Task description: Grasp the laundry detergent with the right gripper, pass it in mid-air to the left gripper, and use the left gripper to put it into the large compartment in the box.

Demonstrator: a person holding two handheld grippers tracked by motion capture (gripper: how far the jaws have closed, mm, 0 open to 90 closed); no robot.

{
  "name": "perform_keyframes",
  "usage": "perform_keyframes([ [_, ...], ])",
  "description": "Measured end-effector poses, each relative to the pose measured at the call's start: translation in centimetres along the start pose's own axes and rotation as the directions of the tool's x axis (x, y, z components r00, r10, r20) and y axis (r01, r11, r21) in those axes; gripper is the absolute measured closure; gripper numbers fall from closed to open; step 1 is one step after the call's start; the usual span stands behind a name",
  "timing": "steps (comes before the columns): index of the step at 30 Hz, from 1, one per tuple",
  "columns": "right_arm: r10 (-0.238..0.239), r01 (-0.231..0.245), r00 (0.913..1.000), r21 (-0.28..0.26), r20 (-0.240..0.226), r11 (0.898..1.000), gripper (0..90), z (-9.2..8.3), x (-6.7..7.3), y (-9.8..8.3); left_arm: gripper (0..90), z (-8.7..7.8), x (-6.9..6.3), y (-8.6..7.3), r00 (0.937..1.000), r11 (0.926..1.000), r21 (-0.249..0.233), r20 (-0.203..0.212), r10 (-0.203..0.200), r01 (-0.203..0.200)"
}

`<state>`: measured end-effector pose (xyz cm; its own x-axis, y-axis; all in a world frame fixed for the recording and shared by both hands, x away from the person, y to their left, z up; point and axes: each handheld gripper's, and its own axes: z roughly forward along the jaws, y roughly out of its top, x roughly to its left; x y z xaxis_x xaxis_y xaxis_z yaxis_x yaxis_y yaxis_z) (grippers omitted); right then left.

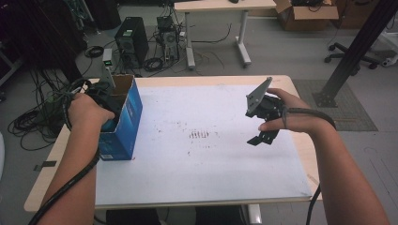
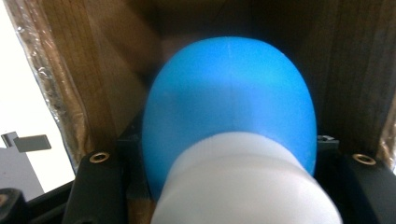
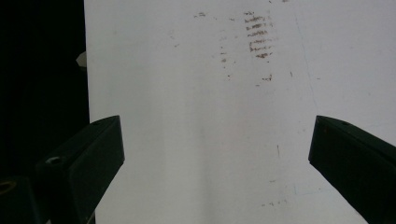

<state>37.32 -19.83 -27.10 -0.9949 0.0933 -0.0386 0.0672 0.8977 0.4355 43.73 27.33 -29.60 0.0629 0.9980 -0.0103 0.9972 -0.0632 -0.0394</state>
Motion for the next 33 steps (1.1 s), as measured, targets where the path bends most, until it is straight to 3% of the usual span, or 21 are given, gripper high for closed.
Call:
perform_keyframes([
  [8, 0.002, -0.002, 1.0, -0.004, 0.002, 1.0, 3.5, -0.1, 0.1, -0.2, 34.7, 0.3, -0.1, 0.1, 0.9999, 1.0, 0.005, 0.017, 0.001, -0.001],
  [20, 0.009, -0.009, 0.9999, -0.01, 0.006, 1.0, 3.4, -0.2, 0.1, -0.5, 32.2, 0.2, -0.2, 0.0, 1.0, 1.0, 0.004, 0.0, -0.001, 0.001],
  [33, 0.005, -0.005, 1.0, -0.013, 0.006, 1.0, 3.5, -0.2, 0.2, -0.4, 30.9, -1.6, -0.4, -0.4, 0.9999, 0.9994, -0.036, -0.01, 0.0, 0.0],
])
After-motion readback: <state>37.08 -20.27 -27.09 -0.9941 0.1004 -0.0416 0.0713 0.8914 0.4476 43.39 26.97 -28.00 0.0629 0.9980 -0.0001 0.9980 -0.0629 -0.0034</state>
